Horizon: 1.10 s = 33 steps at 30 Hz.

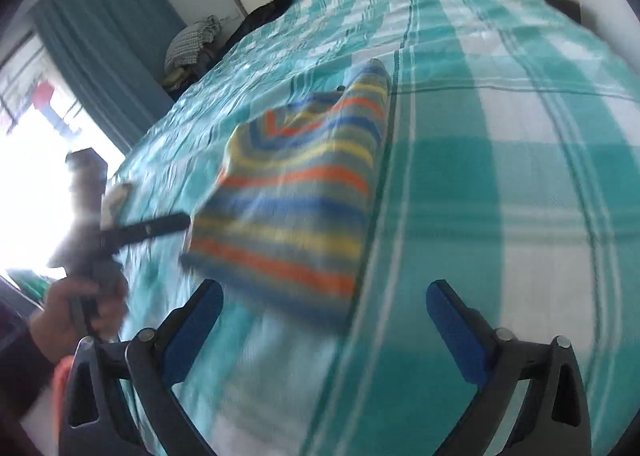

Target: Fold small clothes

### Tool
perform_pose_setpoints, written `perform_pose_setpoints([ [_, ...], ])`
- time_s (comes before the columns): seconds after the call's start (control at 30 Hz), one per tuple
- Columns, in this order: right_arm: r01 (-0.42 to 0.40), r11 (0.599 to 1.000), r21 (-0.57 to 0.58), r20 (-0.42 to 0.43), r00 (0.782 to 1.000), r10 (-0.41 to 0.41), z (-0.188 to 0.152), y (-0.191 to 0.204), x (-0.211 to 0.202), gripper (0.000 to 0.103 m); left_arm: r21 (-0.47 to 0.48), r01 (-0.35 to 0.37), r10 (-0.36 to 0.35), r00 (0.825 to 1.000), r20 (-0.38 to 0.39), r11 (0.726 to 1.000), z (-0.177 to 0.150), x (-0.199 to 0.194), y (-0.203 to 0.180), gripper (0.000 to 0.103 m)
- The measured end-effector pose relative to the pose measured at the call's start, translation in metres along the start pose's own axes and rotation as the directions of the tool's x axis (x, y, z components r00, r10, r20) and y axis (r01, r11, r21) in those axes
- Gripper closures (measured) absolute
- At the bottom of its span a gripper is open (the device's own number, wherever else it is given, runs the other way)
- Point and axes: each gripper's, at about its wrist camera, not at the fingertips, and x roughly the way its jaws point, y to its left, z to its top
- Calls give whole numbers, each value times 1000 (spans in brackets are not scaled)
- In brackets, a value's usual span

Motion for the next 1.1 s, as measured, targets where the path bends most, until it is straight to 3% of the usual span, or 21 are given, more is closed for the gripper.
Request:
perform_pose_setpoints([
  [0.2,-147,974,171,-51,986,158,57,-34,80,20,-5,-2,2,1000,-15,1000,28,38,10,2],
  [0.23,-185,964,191,-40,980,196,62,-36,89,24,0,4,-4,1000,-16,1000,28,42,9,9],
  [0.27,-220,957,188,-34,973,230,66,-34,97,43,14,2,-1,1000,-27,1000,27,46,7,50],
  [0.3,-202,966,162,-54,976,213,68,-28,103,58,37,-13,15,998,-53,999,23,51,3,73],
  [0.33,-94,993,77,-95,990,101,71,-17,111,74,46,-36,38,998,-55,998,21,56,-3,80],
  [0.37,19,998,-53,-110,994,-24,70,1,117,75,54,-67,69,997,-32,996,19,55,-8,83],
  [0.4,135,969,-207,-80,985,-155,67,26,119,76,60,-90,91,996,-17,994,18,54,-11,84],
  [0.47,270,893,-359,-3,957,-291,59,61,118,79,44,-119,118,993,17,992,17,46,-17,87],
  [0.53,311,855,-414,67,948,-313,56,81,107,80,42,-121,118,991,65,992,18,25,-24,88],
  [0.57,307,855,-418,105,951,-290,57,88,95,80,50,-119,114,989,91,992,20,13,-28,88],
  [0.73,232,893,-384,237,960,-147,76,111,23,80,115,-114,85,970,228,987,34,-61,-59,87],
  [0.8,202,909,-365,253,961,-112,83,114,6,80,89,-97,74,970,229,991,41,-69,-62,81],
  [0.83,163,932,-325,230,969,-90,91,109,5,78,58,-92,78,976,205,994,41,-61,-57,64],
  [0.87,128,952,-276,185,980,-78,96,98,11,69,19,-106,102,983,154,994,38,-45,-47,32],
  [0.9,93,973,-210,108,992,-72,98,80,25,61,-11,-151,151,982,113,988,26,-28,-35,23],
  [0.93,110,980,-163,45,993,-104,95,61,38,28,-25,-192,193,977,92,981,8,-19,-24,28],
  [0.97,178,973,-150,18,984,-178,83,48,45,8,-31,-238,240,968,74,971,-11,-10,-13,37],
  [1.0,279,946,-162,19,960,-280,66,34,47,8,-36,-261,263,963,54,965,-32,-10,-5,38],
  [1.03,326,927,-187,23,945,-327,47,26,42,8,-30,-268,270,961,66,963,-54,-18,-3,37],
  [1.1,351,911,-219,46,936,-350,3,18,20,7,13,-343,338,931,139,939,-98,-44,-12,25],
])
